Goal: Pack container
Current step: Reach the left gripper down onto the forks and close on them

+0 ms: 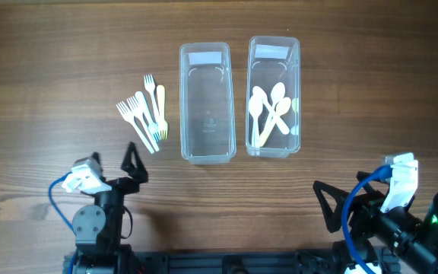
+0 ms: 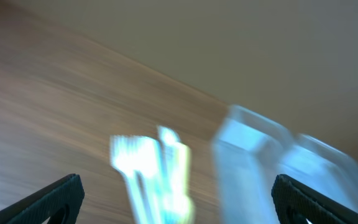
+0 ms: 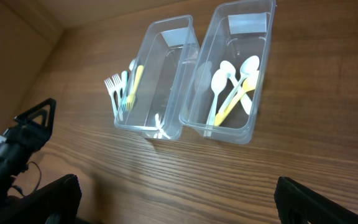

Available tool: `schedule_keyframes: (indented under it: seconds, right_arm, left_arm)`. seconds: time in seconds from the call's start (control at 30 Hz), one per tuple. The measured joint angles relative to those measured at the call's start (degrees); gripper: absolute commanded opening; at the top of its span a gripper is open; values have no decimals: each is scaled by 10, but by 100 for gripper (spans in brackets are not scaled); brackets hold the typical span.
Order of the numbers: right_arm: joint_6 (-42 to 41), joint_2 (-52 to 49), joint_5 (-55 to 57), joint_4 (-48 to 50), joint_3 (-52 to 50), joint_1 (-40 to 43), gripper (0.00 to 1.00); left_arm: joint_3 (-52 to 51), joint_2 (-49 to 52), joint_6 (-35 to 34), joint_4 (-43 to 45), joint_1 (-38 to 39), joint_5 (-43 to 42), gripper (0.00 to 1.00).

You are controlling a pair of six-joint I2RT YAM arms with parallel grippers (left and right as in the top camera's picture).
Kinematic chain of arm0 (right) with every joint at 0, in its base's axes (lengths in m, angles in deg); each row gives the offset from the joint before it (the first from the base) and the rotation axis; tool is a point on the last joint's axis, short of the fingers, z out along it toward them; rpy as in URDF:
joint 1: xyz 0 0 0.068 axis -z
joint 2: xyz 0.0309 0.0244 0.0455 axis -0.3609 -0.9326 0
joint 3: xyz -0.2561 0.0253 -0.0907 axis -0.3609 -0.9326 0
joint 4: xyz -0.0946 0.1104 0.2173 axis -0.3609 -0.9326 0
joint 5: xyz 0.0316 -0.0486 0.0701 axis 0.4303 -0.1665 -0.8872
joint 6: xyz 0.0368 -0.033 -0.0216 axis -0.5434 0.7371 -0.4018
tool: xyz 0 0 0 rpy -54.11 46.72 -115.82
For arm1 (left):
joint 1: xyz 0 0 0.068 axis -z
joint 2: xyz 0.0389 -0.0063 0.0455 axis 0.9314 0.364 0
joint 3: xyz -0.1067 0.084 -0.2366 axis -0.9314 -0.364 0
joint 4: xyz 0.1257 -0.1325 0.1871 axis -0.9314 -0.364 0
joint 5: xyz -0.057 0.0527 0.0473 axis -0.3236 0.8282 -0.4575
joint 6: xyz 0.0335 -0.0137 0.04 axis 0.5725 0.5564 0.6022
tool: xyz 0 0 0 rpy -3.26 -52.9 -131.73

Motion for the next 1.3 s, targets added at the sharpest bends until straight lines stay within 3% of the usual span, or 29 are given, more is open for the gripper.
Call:
schedule_keyframes:
  seconds: [0.2, 0.4, 0.47, 0.63, 0.8, 0.97, 1.3]
  right_arm:
    - [0, 0, 0, 0, 0, 0, 100]
    - [0, 0, 0, 0, 0, 0, 100]
    - [0, 0, 0, 0, 0, 0, 100]
    - [0, 0, 0, 0, -3, 0, 100]
    - [0, 0, 2, 0, -5, 0, 100]
    - [0, 0, 2, 0, -6, 0, 100]
    - [0, 0, 2, 0, -6, 0, 100]
  left_arm:
    - [0, 0, -79, 3, 0, -147, 99]
    - [33, 43, -90, -24, 0, -161, 100]
    - [93, 104, -83, -73, 0, -138, 100]
    - [345, 370, -17, -240, 0, -93, 100]
    - [564, 621, 19, -389, 0, 9, 100]
    - [613, 759, 31, -377, -1, 31, 100]
    - [614, 920, 37, -337, -1, 40, 100]
